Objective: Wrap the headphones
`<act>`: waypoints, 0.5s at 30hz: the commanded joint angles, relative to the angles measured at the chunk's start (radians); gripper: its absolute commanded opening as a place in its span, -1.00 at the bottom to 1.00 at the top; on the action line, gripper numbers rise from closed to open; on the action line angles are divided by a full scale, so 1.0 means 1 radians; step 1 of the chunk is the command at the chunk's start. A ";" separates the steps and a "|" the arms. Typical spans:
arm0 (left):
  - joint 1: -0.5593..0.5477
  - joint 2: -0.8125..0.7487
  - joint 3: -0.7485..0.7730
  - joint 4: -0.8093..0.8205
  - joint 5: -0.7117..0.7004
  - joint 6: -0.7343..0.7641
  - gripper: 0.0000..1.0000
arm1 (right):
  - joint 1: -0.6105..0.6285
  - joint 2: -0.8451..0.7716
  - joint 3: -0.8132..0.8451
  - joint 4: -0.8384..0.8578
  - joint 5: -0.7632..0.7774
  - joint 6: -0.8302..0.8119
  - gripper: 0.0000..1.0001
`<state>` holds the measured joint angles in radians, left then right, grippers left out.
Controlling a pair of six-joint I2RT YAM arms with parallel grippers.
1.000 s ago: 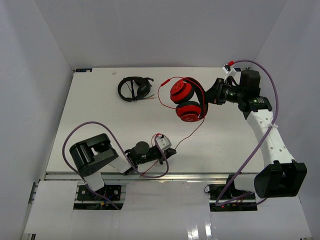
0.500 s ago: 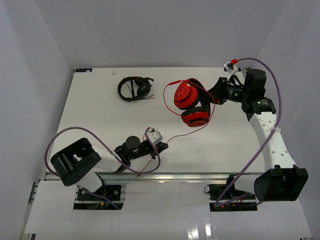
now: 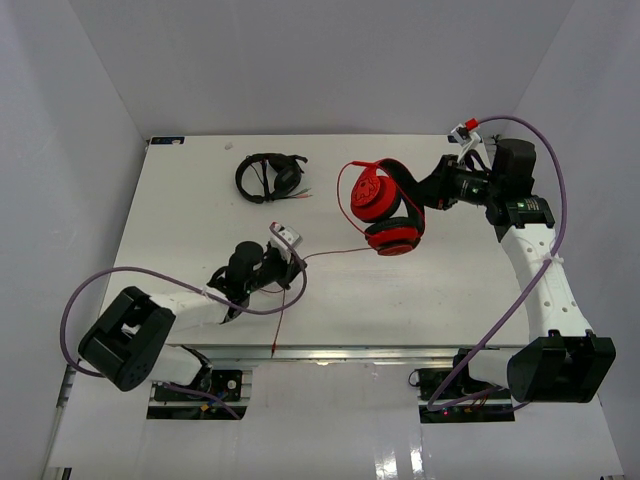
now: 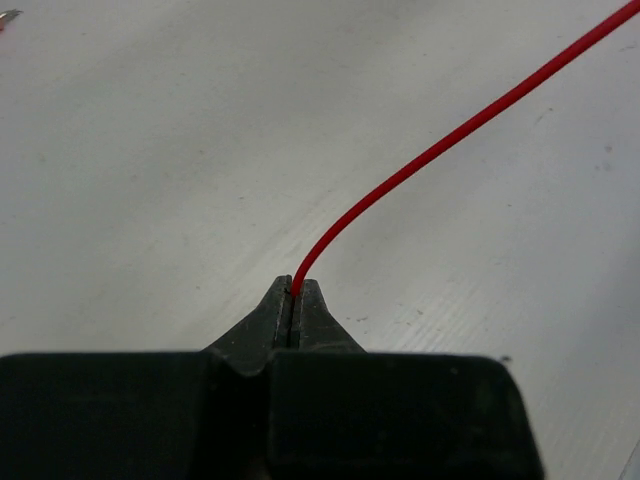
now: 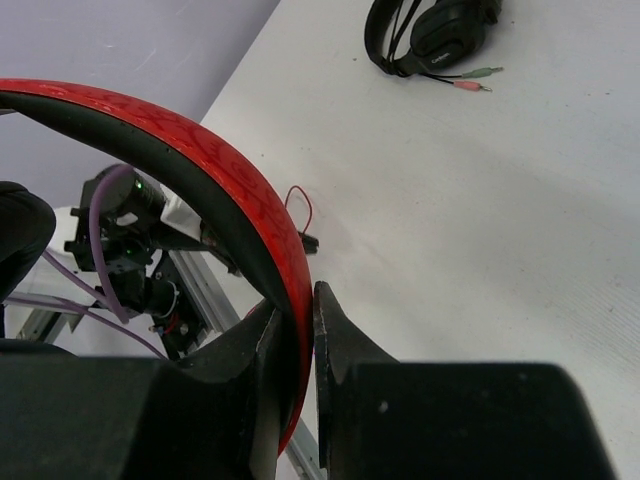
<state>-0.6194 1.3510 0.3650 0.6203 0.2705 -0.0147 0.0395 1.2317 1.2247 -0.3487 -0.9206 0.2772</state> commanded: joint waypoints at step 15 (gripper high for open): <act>0.202 -0.122 0.330 -0.372 0.175 -0.054 -1.00 | -0.006 -0.020 0.048 -0.170 0.143 -0.303 -0.85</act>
<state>-0.4262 1.2927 0.6293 0.3198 0.3709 -0.0367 0.0391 1.2312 1.2312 -0.4914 -0.7931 0.0533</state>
